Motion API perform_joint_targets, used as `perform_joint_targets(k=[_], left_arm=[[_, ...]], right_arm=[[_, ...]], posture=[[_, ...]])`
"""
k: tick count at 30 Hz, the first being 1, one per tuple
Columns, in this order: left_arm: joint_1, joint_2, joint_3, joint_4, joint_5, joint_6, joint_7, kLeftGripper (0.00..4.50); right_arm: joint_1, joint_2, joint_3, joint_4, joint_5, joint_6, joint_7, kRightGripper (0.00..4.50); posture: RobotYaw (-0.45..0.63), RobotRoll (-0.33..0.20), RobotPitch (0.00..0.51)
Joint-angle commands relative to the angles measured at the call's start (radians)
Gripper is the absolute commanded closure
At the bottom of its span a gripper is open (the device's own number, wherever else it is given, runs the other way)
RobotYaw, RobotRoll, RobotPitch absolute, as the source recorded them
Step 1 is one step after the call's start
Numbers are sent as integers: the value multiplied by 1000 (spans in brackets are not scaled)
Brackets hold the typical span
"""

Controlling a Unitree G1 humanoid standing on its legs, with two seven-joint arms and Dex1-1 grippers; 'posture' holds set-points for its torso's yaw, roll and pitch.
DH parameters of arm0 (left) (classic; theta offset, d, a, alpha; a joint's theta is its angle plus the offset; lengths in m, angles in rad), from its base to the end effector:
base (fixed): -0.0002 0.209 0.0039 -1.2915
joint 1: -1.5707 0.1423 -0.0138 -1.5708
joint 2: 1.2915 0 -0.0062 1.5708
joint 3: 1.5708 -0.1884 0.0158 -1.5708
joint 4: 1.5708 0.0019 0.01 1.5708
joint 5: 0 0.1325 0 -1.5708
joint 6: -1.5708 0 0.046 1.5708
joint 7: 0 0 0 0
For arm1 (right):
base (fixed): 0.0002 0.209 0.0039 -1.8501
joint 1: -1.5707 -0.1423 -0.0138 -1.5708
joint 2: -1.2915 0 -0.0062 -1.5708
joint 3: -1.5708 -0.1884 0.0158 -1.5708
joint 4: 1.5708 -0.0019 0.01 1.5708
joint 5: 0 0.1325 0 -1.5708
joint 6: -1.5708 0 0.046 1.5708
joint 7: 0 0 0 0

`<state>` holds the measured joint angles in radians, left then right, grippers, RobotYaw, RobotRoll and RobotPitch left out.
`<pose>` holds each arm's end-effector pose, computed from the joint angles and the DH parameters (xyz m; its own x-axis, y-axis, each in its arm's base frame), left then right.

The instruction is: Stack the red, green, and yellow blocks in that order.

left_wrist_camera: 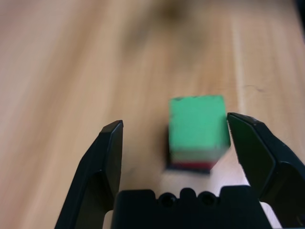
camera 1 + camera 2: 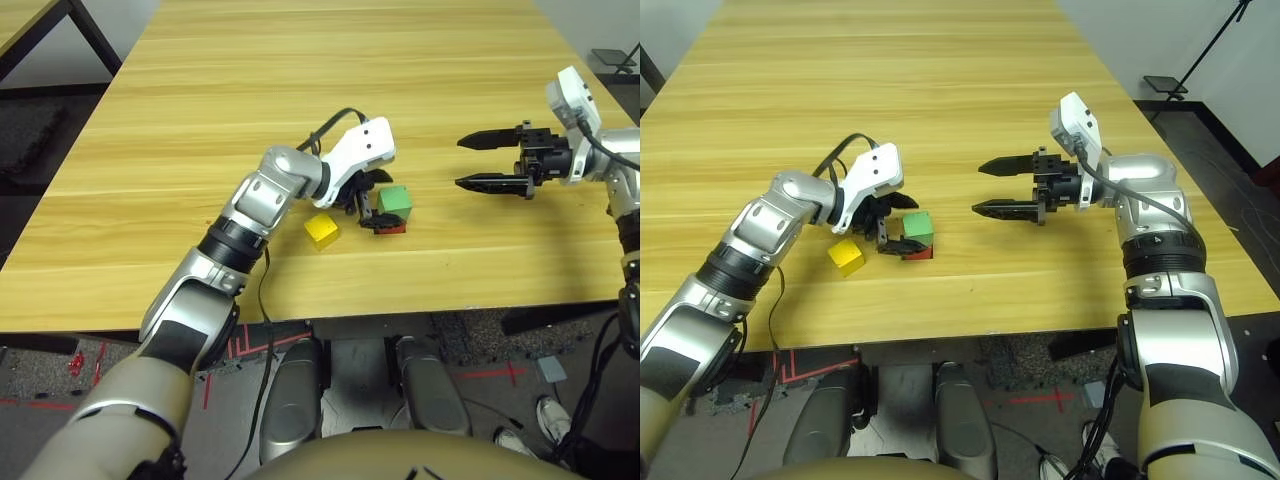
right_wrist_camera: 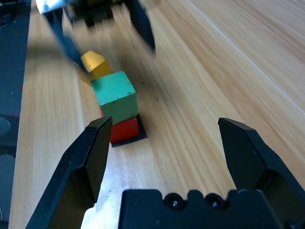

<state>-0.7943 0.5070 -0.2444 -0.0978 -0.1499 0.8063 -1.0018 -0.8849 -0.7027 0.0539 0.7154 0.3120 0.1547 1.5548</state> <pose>0.2941 0.1549 0.2155 0.4266 -0.8013 -0.4195 0.9029 0.3503 0.2490 0.3273 -0.2843 0.2020 0.2523 0.9302 -0.2666 -0.9669 0.2312 -0.1084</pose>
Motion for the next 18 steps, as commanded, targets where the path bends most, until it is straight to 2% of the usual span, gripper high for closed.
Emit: perform_joint_targets(k=[1, 3, 5, 8, 10, 18], left_arm=[[100, 58, 22, -185, -36, 180, 53, 61], [169, 100, 58, -294, -43, 348, 115, 61], [214, 121, 77, -363, -50, 444, 164, 61], [254, 107, 95, -414, -63, 509, 230, 61], [275, 82, 103, -428, -70, 524, 272, 61], [333, 51, 5, -407, -76, 488, 366, 61]], right_arm=[[-16, 2, -5, 27, -20, -16, 14, 0], [-26, 8, -5, 37, -26, -15, 17, 0], [-37, 13, -6, 50, -32, -18, 20, 0], [-53, 18, -4, 75, -40, -28, 26, 0], [-64, 22, -4, 89, -45, -34, 30, 0], [-96, 39, -5, 112, -56, -30, 32, 0]], posture=[[242, -73, 113], [252, -76, 111], [260, -80, 112], [271, -85, 110], [272, -86, 110], [270, -95, 121]])
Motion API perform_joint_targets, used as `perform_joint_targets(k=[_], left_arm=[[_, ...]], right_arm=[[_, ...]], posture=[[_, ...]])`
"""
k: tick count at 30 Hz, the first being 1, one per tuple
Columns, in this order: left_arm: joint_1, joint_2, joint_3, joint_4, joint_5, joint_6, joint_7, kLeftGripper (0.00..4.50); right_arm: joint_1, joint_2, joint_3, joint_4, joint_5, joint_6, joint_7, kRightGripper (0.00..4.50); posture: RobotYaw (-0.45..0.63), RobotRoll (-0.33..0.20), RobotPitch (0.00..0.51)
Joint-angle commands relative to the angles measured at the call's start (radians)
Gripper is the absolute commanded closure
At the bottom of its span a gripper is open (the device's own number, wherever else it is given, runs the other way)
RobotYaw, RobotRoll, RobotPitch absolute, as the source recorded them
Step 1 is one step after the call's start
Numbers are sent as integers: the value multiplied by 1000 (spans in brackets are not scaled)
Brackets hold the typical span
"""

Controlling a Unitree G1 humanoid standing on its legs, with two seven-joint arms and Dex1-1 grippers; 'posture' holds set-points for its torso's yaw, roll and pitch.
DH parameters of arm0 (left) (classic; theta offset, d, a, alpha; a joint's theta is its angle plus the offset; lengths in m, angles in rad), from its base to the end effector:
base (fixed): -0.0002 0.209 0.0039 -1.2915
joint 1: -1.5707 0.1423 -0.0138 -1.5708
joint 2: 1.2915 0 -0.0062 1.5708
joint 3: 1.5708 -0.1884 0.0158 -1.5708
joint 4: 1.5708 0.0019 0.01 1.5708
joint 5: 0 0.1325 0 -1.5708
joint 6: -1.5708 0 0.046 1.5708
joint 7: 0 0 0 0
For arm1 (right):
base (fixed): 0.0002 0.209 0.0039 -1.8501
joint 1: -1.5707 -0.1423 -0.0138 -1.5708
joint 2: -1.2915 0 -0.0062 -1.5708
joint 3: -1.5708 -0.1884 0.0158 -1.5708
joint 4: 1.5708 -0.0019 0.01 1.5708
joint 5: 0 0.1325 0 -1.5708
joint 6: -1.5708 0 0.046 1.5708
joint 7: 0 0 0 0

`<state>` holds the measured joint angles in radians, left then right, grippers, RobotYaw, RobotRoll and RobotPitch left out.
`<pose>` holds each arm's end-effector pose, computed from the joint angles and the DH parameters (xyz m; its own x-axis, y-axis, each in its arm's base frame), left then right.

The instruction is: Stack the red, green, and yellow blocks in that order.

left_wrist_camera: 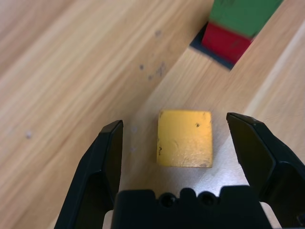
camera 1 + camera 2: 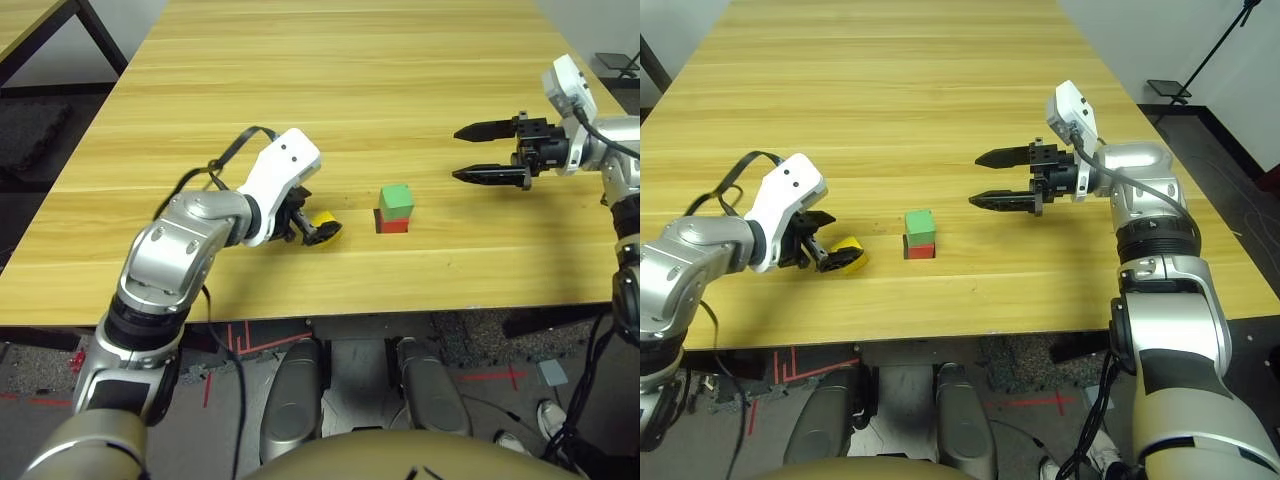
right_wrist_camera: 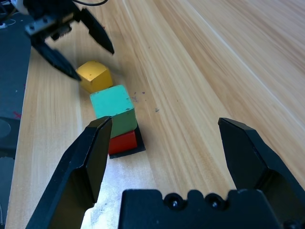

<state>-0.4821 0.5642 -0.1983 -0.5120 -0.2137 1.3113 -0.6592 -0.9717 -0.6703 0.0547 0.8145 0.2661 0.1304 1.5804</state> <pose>0.2323 0.1730 0.1703 0.5876 -0.5371 -0.6052 0.7350 0.6670 0.1218 0.3378 -0.2775 0.2106 0.2372 0.9334 -0.2693 -0.9703 0.2141 -0.1125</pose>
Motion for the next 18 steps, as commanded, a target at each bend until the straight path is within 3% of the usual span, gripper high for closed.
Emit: perform_joint_targets(k=[1, 5, 8, 10, 14, 18], left_arm=[[25, 6, -64, 14, -5, -36, 27, 61], [57, 27, -112, 55, 10, -99, 44, 61], [73, 31, -110, 70, 10, -116, 61, 620], [58, 29, -88, 63, -8, -103, 59, 1281], [-43, 64, -40, 71, -55, -92, 7, 2548], [-211, 99, -2, 111, -132, -97, -85, 2533]], right_arm=[[-7, 7, -6, 9, -11, -4, 7, 0], [9, 8, -13, -19, -7, 13, 7, 0], [25, 5, -16, -44, -1, 26, 6, 0], [36, -1, -18, -59, 1, 34, 10, 0], [70, -28, 3, -118, 24, 66, 34, 0], [123, -69, 31, -236, 84, 135, 34, 0]], posture=[[268, -96, 122], [256, -96, 130], [249, -96, 132], [248, -95, 130], [251, -93, 125], [245, -86, 113]])
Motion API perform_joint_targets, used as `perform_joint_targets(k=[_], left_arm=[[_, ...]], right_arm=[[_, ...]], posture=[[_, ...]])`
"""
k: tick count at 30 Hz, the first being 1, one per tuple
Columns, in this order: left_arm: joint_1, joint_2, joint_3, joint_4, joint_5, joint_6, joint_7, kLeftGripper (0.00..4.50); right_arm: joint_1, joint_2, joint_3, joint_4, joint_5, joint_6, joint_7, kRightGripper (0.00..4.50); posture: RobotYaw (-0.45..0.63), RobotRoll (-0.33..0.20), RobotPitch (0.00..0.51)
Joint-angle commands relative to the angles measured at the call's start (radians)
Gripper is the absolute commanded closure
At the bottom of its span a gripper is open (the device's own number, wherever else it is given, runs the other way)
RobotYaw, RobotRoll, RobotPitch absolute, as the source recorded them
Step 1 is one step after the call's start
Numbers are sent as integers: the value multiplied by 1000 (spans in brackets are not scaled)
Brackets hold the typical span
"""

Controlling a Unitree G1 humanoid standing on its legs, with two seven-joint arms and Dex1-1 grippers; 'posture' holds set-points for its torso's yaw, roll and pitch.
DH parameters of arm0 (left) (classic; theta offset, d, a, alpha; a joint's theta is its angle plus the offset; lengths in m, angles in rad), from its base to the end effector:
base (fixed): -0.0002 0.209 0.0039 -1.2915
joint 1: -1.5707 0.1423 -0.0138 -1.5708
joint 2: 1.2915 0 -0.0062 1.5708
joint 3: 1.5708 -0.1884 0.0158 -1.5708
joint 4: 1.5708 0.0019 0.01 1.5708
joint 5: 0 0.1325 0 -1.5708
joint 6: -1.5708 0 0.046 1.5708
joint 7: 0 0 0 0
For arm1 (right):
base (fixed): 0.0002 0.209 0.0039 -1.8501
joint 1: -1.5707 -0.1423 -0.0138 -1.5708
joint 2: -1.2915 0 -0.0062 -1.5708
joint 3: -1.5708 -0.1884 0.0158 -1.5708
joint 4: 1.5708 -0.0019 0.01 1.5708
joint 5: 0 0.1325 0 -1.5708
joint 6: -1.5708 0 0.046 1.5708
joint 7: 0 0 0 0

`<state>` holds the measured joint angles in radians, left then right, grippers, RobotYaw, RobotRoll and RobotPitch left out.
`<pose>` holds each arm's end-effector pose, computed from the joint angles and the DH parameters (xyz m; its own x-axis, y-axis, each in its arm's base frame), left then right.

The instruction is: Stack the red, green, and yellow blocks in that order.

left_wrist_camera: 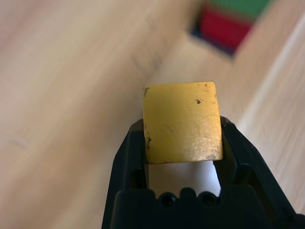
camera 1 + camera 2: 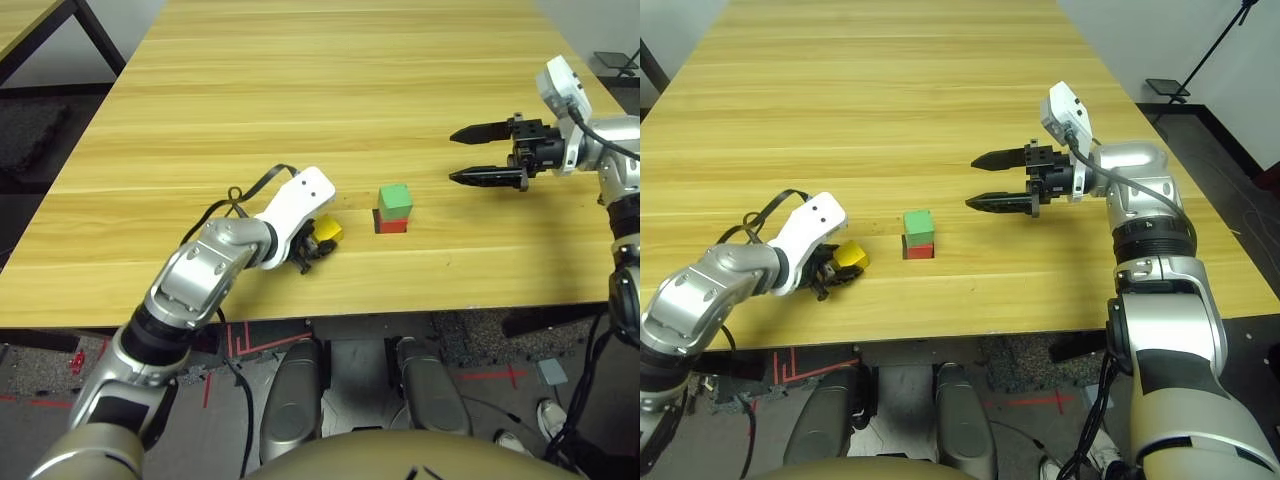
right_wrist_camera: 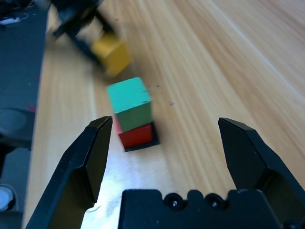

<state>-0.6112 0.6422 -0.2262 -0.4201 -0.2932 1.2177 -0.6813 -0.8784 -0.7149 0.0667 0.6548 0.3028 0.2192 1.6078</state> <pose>0.2498 0.1752 0.1942 0.5902 -0.5745 -0.5671 0.7708 0.6099 0.1843 0.3258 -0.2813 0.2069 0.1869 0.9346 -0.3027 -0.9822 0.1721 -0.0749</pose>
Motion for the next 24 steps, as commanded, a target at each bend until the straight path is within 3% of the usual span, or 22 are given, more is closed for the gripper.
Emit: perform_joint_targets(k=[1, 8, 16, 24], left_arm=[[-107, 26, 26, 31, -61, -17, -77, 2533], [-298, -23, -90, 204, -79, -146, -225, 2533], [-377, -100, -223, 348, -6, -227, -261, 2533], [-434, -141, -267, 431, 37, -262, -297, 2533]], right_arm=[[36, -28, 19, -94, 54, 58, 7, 0], [68, -28, 12, -183, 70, 114, 7, 0], [107, -41, -4, -245, 77, 154, 3, 0], [143, -51, -18, -291, 85, 186, -11, 0]], posture=[[240, -83, 112], [228, -74, 107], [196, -74, 110], [180, -64, 116]])
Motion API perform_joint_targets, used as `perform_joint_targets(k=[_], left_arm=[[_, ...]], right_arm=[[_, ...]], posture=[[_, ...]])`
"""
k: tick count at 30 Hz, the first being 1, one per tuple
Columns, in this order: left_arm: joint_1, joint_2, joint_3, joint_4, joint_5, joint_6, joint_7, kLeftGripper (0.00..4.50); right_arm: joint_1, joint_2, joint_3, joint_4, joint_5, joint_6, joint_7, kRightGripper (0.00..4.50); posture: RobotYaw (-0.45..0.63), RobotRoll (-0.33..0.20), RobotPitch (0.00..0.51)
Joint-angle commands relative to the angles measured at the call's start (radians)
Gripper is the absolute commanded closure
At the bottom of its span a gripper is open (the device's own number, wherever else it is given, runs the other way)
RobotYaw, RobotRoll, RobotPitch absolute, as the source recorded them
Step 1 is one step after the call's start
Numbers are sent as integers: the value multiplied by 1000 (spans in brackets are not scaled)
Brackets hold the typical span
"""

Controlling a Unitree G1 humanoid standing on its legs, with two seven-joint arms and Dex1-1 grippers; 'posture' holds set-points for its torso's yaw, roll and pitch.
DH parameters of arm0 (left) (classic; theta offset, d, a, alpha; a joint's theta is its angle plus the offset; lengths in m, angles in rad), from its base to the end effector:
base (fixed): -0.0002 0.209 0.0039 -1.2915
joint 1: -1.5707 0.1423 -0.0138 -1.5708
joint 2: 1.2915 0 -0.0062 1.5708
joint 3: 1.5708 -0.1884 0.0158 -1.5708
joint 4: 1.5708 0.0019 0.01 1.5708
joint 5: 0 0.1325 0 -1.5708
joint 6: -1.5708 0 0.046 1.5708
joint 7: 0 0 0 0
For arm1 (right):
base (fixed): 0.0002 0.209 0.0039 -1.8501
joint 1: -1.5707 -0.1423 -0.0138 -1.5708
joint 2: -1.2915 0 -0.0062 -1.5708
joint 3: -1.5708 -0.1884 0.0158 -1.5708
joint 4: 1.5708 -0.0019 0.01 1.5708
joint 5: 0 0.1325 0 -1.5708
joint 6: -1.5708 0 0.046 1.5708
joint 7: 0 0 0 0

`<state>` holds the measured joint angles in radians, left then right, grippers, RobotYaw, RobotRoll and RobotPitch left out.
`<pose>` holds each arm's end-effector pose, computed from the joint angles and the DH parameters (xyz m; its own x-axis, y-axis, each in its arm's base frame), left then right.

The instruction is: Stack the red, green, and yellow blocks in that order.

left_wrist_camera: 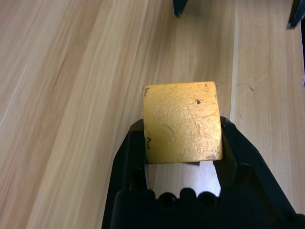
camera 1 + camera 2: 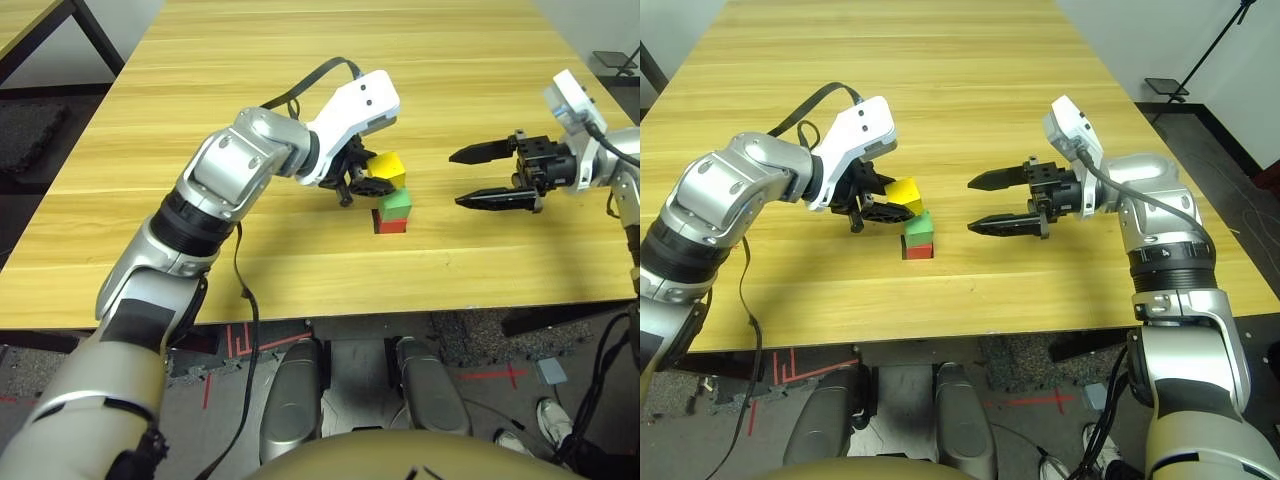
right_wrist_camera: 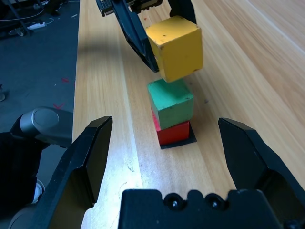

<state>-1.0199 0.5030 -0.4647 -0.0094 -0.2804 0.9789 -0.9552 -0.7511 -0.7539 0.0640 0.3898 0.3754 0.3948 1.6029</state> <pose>0.3044 0.1135 0.2351 0.3113 -0.7635 -0.5658 0.9502 0.2588 0.1734 0.3078 -0.2740 0.2035 0.1126 0.9441 -0.3099 -0.9932 0.1158 -0.0081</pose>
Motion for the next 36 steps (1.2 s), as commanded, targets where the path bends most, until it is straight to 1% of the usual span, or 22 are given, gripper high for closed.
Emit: perform_joint_targets(k=[1, 11, 36], left_arm=[[-28, -5, -33, 25, 29, -26, -27, 2533], [-14, -24, -66, 26, 65, -33, -45, 2533], [29, -39, -74, 41, 103, -56, -62, 2533]], right_arm=[[17, -12, -16, -26, 12, 11, -8, 0], [27, -7, -20, -37, 15, 16, -23, 0], [26, 3, -22, -33, 18, 17, -41, 0]], posture=[[180, -64, 116], [177, -57, 129], [177, -65, 149]])
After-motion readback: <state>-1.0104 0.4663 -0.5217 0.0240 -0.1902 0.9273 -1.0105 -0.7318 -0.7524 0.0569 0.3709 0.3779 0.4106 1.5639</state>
